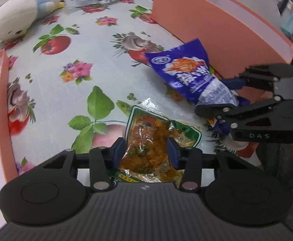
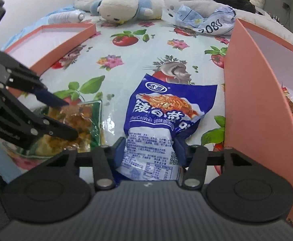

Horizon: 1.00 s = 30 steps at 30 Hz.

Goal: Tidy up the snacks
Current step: 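Grasp the green-edged clear snack pack with the left gripper while the right holds the blue bag, then carry both held snacks over the deep pink box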

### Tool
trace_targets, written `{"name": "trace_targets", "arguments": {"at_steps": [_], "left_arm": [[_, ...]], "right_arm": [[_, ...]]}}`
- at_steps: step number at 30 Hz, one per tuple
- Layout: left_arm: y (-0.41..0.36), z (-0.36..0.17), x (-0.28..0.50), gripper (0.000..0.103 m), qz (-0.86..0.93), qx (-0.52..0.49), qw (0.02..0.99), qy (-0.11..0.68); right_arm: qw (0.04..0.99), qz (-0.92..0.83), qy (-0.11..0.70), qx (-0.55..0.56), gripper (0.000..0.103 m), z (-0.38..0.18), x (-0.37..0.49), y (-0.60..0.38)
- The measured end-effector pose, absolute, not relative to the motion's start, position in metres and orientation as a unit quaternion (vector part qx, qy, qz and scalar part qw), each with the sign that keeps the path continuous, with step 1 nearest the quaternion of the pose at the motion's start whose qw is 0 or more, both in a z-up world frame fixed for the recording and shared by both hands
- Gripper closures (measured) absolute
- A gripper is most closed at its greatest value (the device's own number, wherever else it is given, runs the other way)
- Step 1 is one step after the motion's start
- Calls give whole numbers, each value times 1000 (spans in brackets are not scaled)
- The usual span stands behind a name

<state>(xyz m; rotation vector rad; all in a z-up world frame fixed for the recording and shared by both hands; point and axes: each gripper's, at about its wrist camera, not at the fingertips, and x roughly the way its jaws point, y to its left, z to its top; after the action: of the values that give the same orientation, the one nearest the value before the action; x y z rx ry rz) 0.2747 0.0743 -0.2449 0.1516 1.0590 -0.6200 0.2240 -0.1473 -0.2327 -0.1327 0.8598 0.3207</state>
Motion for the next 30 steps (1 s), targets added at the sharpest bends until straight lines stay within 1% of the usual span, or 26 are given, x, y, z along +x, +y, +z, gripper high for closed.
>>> {"name": "trace_targets", "arguments": {"at_steps": [4, 8, 15, 18, 30], "left_arm": [[79, -242, 265, 56, -258, 43, 830, 492], [85, -235, 254, 57, -220, 0, 846, 486], [107, -204, 240, 58, -140, -103, 878, 447], [110, -191, 232, 58, -124, -132, 883, 433], [74, -136, 190, 61, -100, -170, 893, 404]], "right_arm": [[902, 153, 402, -46, 52, -220, 216, -150], [907, 159, 388, -36, 52, -205, 205, -150], [919, 167, 356, -25, 52, -174, 186, -156], [926, 164, 341, -16, 52, -160, 176, -164], [939, 150, 308, 10, 52, -113, 138, -199]]}}
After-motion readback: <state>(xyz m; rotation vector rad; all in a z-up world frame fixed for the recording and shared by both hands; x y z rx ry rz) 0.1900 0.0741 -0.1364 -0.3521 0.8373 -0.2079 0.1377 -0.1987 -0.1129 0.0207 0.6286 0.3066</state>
